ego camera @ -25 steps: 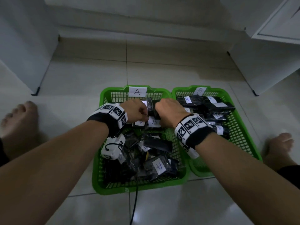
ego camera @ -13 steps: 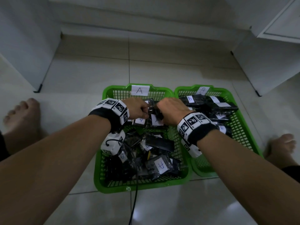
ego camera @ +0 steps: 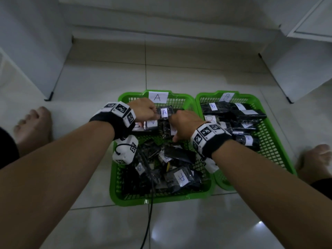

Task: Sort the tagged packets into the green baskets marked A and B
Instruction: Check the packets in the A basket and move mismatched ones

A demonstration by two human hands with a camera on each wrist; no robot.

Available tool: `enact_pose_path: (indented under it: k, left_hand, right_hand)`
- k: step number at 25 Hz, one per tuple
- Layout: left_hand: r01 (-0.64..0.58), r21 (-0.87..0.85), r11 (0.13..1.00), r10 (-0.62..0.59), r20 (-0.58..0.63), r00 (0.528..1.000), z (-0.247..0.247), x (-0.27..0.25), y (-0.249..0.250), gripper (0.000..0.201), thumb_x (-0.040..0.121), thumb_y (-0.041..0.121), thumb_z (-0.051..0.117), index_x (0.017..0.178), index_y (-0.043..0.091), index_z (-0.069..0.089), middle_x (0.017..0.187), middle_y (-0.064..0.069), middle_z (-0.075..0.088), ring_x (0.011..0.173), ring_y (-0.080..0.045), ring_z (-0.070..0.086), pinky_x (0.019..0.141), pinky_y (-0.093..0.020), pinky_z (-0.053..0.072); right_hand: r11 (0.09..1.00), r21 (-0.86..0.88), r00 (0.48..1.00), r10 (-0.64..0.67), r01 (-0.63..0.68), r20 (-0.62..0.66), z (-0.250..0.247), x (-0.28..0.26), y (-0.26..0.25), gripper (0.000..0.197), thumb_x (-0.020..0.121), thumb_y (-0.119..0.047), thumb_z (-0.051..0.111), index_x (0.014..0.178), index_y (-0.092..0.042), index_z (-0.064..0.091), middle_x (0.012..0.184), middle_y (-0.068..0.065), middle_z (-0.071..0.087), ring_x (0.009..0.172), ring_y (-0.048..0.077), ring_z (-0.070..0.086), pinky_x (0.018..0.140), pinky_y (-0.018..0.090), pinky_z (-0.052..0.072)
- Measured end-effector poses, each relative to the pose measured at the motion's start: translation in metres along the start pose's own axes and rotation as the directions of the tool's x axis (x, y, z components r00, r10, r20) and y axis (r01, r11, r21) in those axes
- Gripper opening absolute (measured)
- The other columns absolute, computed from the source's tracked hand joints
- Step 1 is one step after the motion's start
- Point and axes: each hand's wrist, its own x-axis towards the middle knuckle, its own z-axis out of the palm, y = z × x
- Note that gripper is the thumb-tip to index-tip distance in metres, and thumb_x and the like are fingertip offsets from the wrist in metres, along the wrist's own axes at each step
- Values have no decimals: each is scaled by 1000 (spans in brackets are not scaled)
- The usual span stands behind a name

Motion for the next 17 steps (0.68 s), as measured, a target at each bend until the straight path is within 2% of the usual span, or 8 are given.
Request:
enact_pose_path:
  k: [2, 5, 8, 11, 12, 14, 16, 17]
  left_hand:
    - [-2, 134, 991, -7, 69, 998, 7, -1, -1, 21, 95, 39, 59, 92, 19, 62, 104, -1, 63, 92, -20, 58, 80, -31, 45]
    - [7, 127, 992, -17, 77, 997, 8, 0, 0, 18, 95, 40, 59, 93, 22, 59, 108, -3, 61, 94, -20, 56, 82, -32, 45]
    - [47, -79, 996, -45, 23, 999, 0, -4, 2, 17, 91, 38, 67, 90, 20, 67, 97, 3, 67, 79, -14, 62, 70, -27, 47]
    - [99, -561, 822, -163, -64, 985, -4, -16, 9, 14, 84, 25, 78, 95, 16, 75, 91, 0, 74, 72, -13, 69, 60, -24, 58]
    - [105, -648, 754, -180, -50, 982, -4, -19, 10, 16, 83, 20, 80, 97, 14, 76, 93, -3, 75, 73, -16, 73, 63, -24, 60]
    - [114, -667, 736, -168, -16, 986, -1, -23, 13, 18, 81, 14, 81, 97, 11, 75, 97, -8, 76, 80, -21, 76, 74, -32, 63]
    - [126, -644, 754, -144, 26, 989, 2, -26, 17, 17, 82, 11, 80, 97, 7, 75, 99, -12, 75, 83, -27, 76, 80, -39, 62]
    - [130, -623, 771, -135, 39, 990, 3, -27, 19, 16, 83, 11, 79, 97, 7, 75, 99, -12, 75, 83, -29, 76, 78, -38, 63]
  right_hand:
    - [1000, 13, 1000, -16, 16, -8, 6, 3, -1, 45, 77, -36, 86, 110, -13, 65, 102, 6, 67, 97, 26, 65, 73, 30, 43]
    - [998, 68, 999, -18, 16, 28, 8, 4, 1, 39, 81, -26, 83, 112, -14, 62, 107, 7, 66, 98, 27, 64, 72, 31, 42]
    - [962, 268, 999, 41, -40, 1, 4, 1, 9, 30, 76, -19, 86, 97, -17, 64, 96, 0, 65, 91, 22, 63, 70, 28, 44]
    - [768, 637, 986, 151, -68, -76, -7, -10, 22, 30, 73, -9, 88, 91, -18, 67, 89, -3, 69, 85, 21, 67, 66, 27, 50]
    - [644, 763, 983, 168, -52, -75, -9, -16, 24, 31, 73, -3, 86, 96, -15, 69, 90, 1, 73, 85, 23, 72, 66, 31, 57]
    - [433, 901, 982, 182, -25, -60, -9, -25, 21, 38, 75, 3, 82, 108, -9, 68, 92, 7, 76, 84, 25, 75, 71, 39, 64]
    - [395, 919, 981, 184, -10, -69, -3, -26, 13, 43, 74, 2, 84, 112, -8, 66, 93, 8, 74, 80, 24, 74, 70, 42, 64]
    - [449, 893, 981, 184, -25, -65, 0, -25, 9, 44, 72, 0, 87, 110, -9, 67, 93, 8, 72, 80, 24, 74, 70, 41, 64]
